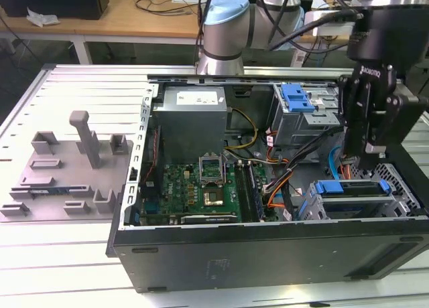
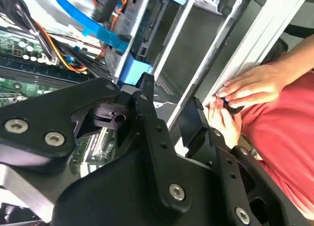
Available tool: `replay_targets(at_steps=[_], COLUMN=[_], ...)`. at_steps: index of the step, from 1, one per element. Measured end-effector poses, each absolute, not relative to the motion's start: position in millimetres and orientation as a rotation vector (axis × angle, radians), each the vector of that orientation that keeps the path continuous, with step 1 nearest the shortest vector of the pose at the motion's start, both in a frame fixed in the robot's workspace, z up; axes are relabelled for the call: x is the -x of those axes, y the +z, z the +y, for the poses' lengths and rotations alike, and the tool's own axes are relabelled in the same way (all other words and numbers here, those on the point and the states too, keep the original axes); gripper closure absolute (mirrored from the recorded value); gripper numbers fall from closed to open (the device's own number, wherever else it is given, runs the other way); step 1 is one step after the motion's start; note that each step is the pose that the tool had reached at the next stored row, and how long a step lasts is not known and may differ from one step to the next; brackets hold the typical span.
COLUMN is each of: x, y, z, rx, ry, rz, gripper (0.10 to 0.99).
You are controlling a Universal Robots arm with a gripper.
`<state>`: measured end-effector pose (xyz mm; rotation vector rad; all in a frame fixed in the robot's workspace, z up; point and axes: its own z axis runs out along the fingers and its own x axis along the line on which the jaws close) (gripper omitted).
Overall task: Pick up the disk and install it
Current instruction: 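Insert the first disk wire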
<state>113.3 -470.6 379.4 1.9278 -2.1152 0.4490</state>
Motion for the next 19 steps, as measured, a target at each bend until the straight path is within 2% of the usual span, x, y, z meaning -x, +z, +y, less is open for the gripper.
replay_targets(at_steps=[6, 11, 17, 19], x=[-157.6, -161.2, -161.2, -161.3], y=[378.3, 375.3, 367.6, 365.2], z=[-445.1, -425.0, -419.9, -409.6], rx=[-1.925, -1.911, -1.832, -1.832], ry=[0.452, 0.478, 0.464, 0.469], rz=[-2.113, -2.098, -2.156, -2.156], gripper=[0.612, 0.612, 0.612, 0.612])
